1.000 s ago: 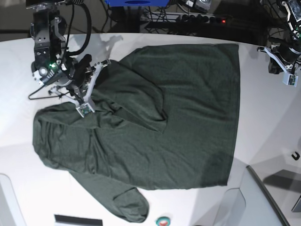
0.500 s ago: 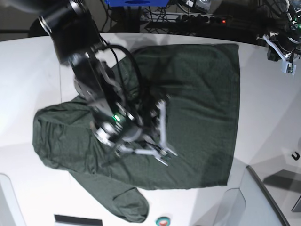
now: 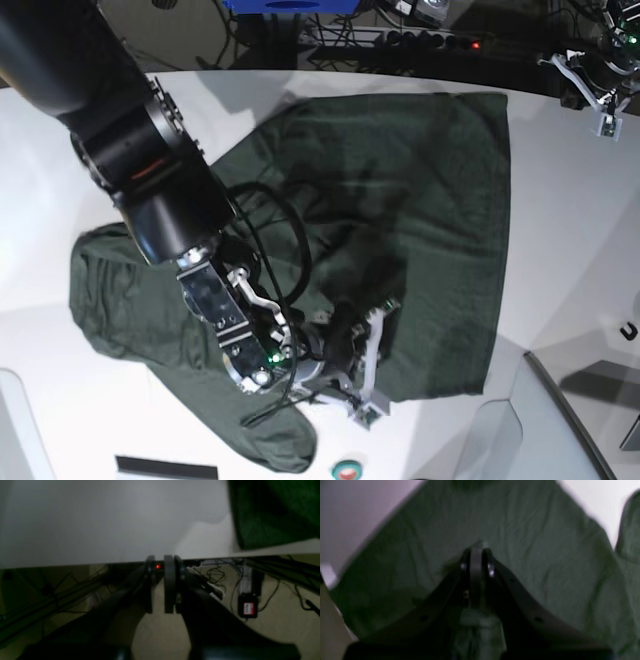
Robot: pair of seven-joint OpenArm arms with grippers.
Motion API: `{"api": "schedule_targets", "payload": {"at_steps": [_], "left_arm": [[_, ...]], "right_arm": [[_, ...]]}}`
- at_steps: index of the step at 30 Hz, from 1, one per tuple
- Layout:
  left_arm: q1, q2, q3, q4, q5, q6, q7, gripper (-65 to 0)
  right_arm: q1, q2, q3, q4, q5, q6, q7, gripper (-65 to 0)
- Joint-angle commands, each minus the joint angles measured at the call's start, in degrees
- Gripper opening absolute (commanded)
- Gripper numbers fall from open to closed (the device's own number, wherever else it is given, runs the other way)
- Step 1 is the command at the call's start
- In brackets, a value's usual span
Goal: Layout the t-shirt on the table in an organized manner, then fold the t-shirt properly
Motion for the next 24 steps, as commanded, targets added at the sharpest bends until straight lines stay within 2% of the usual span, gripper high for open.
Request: {"api": "schedule_targets", "payload": {"at_steps": [1,9,17,19,24], "left_arm": [[0.05,-0.58,-0.51,0.96,-0.34,0.56,-0.81,-58.7],[-0.22,0.57,-0.33,1.14,-0.34,0.65,-0.73,-58.7],[-0.13,0.57,-0.33,1.05,-0.34,0.65,-0.73,-58.7],[-0.13,0.57,-0.25,1.05,-0.34,0.65,-0.73,-58.7],[-0.92,0.65,-0.07,0.96,-0.34,0.65,-0.73,-58.7]], "right_arm": [[2.66,-0.87,-0.07,0.18,1.38,0.18,2.89,-63.6],[8.29,-0.96,-12.47,-5.45,7.62,-0.17,14.49,-63.5],[8.64,-1.04,-12.47,-8.53,7.71,-0.17,17.92,-62.3],[8.38,-1.04,-12.47,-8.35,7.71,-0.17,17.83,-55.8],[8.29,-0.96,-12.47,-7.47,7.71,-0.17,17.74,-27.3]]}}
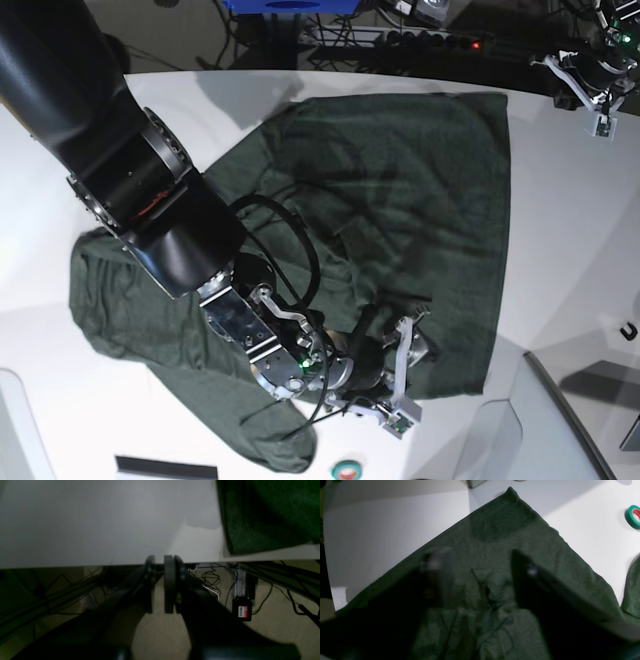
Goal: Layout the t-shirt on the table in an organized manner, then fold the t-shirt properly
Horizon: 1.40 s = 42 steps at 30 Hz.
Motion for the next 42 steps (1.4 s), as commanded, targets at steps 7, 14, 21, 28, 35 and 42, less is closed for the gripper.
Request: {"api": "schedule_targets", "payload": {"at_steps": [7,14,21,28,35,42], "left_arm": [[-0.02,-0.9,-0.57,2.77,-0.47,0.06,-0.81,-58.7],[-3.19,1.3,-0.13,5.93,-0.29,0.06,-0.9,-58.7],[-8.29,3.32,6.02,5.05,6.3,-0.03,-0.81,-58.7],[-8.29,3.06,7.6,4.88,6.74,-0.03,-0.9,-58.7],[-8.29,2.88,7.6,4.88,7.27,-0.03,-0.9,-58.7],[-8.38,2.88,7.6,4.79,7.35,-0.03,-0.9,-58.7]], "right_arm": [[-6.12,7.79,15.38,16.9,0.72,-0.37,-8.85,-28.1],[-19.04,23.61,26.63,24.11,0.54,-10.83,-18.17,-64.5],[-22.12,30.73,26.37,19.36,-0.07,-10.57,-18.17,-30.3],[-24.49,30.73,26.72,15.67,-12.91,-10.57,-18.17,-32.0],[-27.39,30.38,26.89,19.18,-13.0,-10.57,-18.34,-32.1],[-28.18,30.3,26.72,19.18,-12.91,-10.48,-18.43,-32.4]]}}
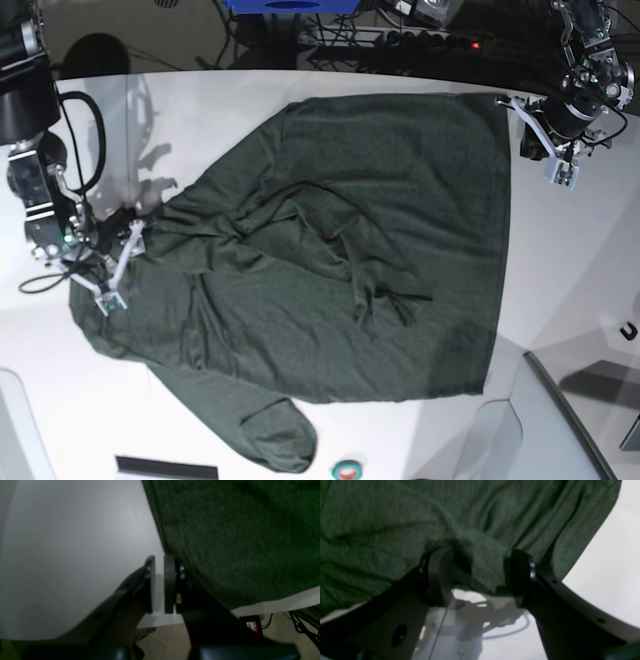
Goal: Layout the t-shirt on the table in an organized manner, then fold the t-shirt properly
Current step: 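Grasp the shirt's shoulder corners with both grippers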
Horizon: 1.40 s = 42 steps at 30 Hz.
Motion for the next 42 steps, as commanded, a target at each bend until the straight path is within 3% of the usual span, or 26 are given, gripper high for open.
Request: {"api": "schedule_targets", "payload": {"at_steps": [1,3,5,6,13,20,24,27,33,42], "left_arm": [[-0.11,-0.75,-0.33,0.77,-0.23,0.41,-1.01,-58.7],[-0.11,-0.75,-0.33,0.77,-0.23,0.41,-1.01,-58.7],[-0.11,-0.75,-0.33,0.77,-0.23,0.41,-1.01,-58.7],[-0.11,-0.75,-0.33,0.77,-0.23,0.41,-1.01,-58.7],[-0.11,-0.83,-0.33,0.24,-0.23,0.41,-1.01,-58.7],[-3.63,-1.8,0.02,-8.55,-0.23,0.5,-2.42,-58.7],[-4.16,-1.54,0.11,-11.45,-0.76,0.59,-8.92,-58.7],[-5.04,-0.04,0.2,-11.8,-0.67,0.59,-9.45,-58.7],[-8.47,0.66,2.92,-17.7,-0.05,0.76,-9.63,-58.7],[-10.05,0.66,4.24,-20.33,8.3,0.76,-9.8,-58.7]], "right_arm": [[1.37,0.72,0.36,0.58,0.07,0.05,0.76,-33.8],[1.37,0.72,0.27,0.41,0.07,0.05,0.76,-42.5],[1.37,0.72,0.27,0.41,0.16,0.05,0.67,-57.3],[1.37,0.72,0.27,0.41,0.16,0.05,0.58,-61.5],[-1.62,1.34,0.62,3.04,0.25,0.14,0.14,-61.2],[-7.25,3.8,2.64,11.75,0.25,0.32,-3.99,-61.1],[-9.44,3.62,7.39,14.56,0.07,7.79,-7.5,-61.1],[-9.53,3.54,10.29,14.21,-0.01,11.39,-8.21,-61.2],[-11.2,3.98,11.52,14.3,-0.1,12.19,-8.21,-61.2],[-12.26,7.84,11.26,13.94,-0.1,12.27,-7.86,-61.2]]}}
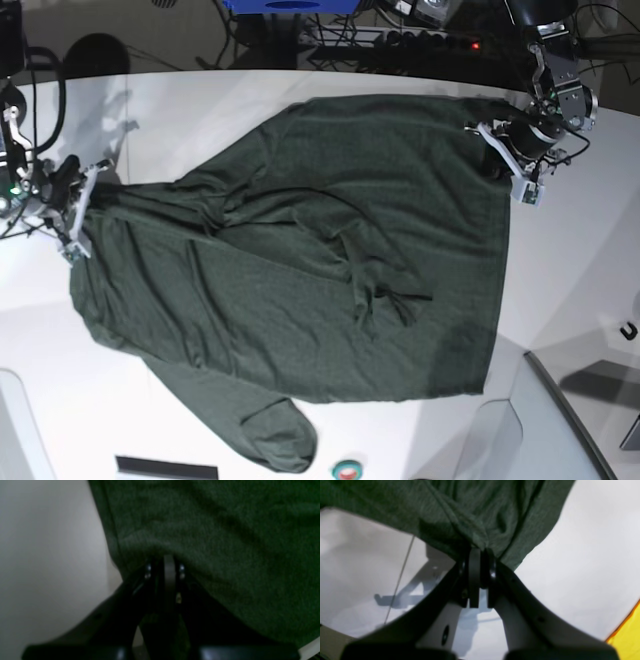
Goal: Layout the t-shirt on the table in an organized manner, then fold the t-shirt properly
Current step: 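Grasp the shirt's shoulder corners with both grippers, then pull the shirt corners apart with both grippers to straighten it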
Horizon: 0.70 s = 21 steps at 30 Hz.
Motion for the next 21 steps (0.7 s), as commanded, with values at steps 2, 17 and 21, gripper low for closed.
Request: {"api": "schedule_targets", "payload": {"at_steps": [2,17,21], "left_arm": [[0.27,-0.98,-0.13,0.1,2.97,-0.11,1.89,-58.7],[0.62,-1.86,0.13,2.13,2.71,-0.29,2.16,-58.7],[1.59,-1.69,-0.13,6.79,2.62,-0.46,2.42,-58.7]], "right_arm": [[0.68,2.43,0.35,0.3,-0.21,0.34,0.38,-61.2],[-0.46,3.57,0.79,-2.16,-0.3,0.25,0.3,-40.5],[-2.04,3.48,0.88,3.64,-0.3,0.16,-0.05,-38.6]]}}
